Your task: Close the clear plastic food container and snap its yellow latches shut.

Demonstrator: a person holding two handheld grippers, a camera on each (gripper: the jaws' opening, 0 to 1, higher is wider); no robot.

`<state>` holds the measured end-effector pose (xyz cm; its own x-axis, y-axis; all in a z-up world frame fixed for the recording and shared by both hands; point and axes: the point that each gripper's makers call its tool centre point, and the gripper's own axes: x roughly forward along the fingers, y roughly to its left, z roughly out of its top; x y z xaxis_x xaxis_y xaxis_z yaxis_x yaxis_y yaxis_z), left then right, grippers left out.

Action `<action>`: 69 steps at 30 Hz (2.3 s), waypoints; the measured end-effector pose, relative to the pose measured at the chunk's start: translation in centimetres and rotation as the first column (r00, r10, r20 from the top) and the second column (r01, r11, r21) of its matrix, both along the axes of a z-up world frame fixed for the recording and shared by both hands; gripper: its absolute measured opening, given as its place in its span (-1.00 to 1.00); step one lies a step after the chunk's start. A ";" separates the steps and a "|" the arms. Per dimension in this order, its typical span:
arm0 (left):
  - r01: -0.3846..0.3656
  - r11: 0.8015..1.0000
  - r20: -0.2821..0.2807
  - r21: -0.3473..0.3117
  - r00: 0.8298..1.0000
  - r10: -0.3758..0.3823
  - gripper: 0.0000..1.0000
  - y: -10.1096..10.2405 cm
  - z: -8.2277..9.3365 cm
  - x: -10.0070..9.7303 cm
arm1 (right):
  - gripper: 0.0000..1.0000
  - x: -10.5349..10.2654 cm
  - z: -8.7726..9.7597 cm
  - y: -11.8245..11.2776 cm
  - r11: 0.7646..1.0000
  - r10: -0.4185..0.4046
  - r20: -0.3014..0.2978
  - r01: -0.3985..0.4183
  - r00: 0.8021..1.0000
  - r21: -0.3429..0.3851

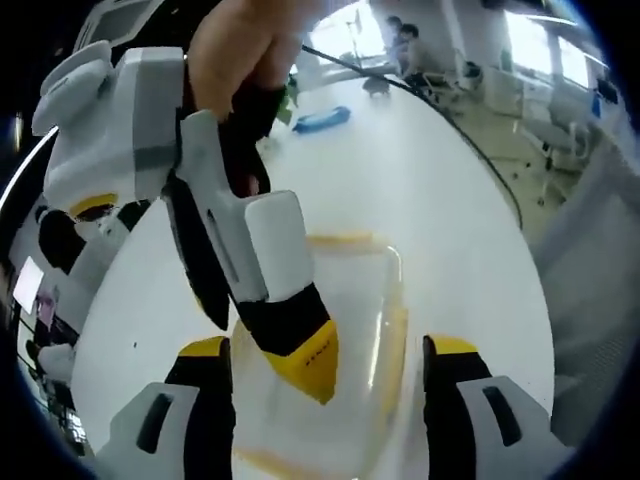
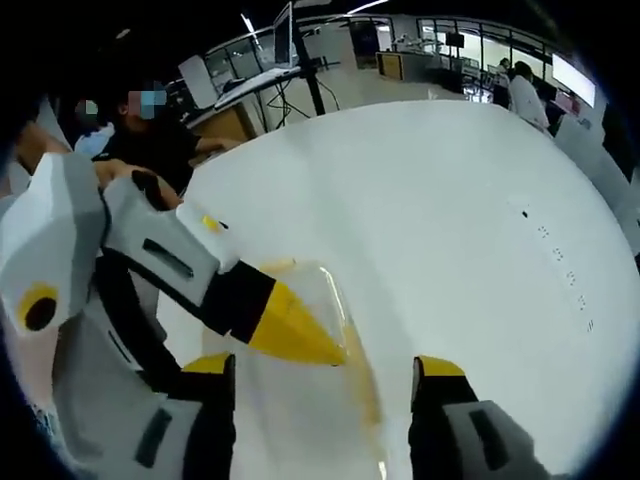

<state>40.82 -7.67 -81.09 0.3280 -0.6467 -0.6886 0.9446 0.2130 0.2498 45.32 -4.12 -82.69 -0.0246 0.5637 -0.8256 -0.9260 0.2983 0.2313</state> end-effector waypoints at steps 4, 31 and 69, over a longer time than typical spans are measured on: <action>-0.010 1.000 0.000 -0.014 1.000 0.010 0.51 0.3 0.5 -0.1 | 0.39 0.3 0.4 -0.4 0.999 -0.030 0.017 0.030 0.999 0.014; -0.152 0.987 -0.068 -0.046 0.987 0.148 0.55 4.1 0.5 0.4 | 0.51 -1.8 1.8 -3.4 0.989 -0.123 0.023 0.121 0.992 0.085; -0.209 0.978 -0.096 -0.004 0.973 0.208 0.36 7.2 -1.1 1.2 | 0.57 -4.6 -0.1 -6.5 0.999 -0.015 0.153 0.022 0.988 -0.042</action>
<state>41.99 -0.48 -82.17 0.3908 -0.5804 -0.7144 0.8980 0.4108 0.1575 40.75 -10.67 -82.74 0.1140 0.5261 -0.8428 -0.9437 0.3225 0.0737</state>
